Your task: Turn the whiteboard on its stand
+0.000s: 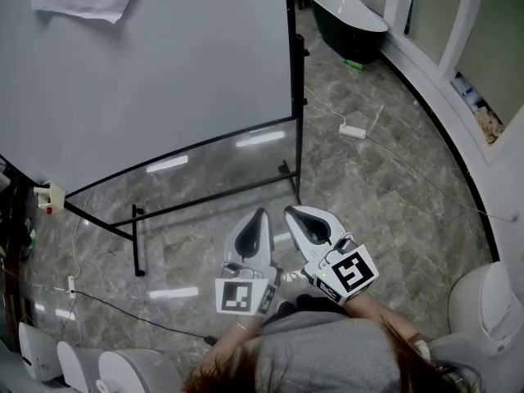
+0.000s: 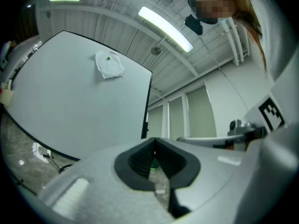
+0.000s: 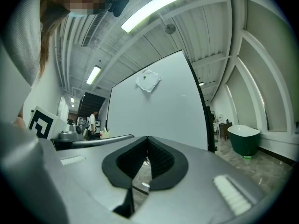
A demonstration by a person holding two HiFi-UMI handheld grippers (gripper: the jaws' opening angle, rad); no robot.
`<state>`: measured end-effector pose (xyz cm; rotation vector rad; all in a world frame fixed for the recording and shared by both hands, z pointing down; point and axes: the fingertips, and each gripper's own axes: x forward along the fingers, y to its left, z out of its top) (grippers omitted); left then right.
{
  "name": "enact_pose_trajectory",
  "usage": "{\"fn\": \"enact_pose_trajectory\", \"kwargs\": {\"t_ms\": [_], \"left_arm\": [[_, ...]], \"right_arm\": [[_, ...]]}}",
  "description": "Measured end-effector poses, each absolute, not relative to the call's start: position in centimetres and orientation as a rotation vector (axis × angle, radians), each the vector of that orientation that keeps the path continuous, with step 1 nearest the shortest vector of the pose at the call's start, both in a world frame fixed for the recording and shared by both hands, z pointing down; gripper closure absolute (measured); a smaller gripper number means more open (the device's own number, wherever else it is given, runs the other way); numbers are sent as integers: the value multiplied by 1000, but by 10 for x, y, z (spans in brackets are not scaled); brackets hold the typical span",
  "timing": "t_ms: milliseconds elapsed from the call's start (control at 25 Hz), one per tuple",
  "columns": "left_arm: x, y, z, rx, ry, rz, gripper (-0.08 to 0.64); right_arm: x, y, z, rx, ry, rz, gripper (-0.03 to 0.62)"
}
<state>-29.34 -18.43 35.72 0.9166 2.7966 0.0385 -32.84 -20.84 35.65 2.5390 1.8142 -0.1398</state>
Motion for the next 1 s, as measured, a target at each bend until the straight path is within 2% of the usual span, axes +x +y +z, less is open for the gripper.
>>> {"fn": "enact_pose_trajectory", "kwargs": {"t_ms": [1000], "left_arm": [[-292,-195,352,912,2793,19,565]], "right_arm": [[-318,-219,352,2562,1770,-116,589]]}}
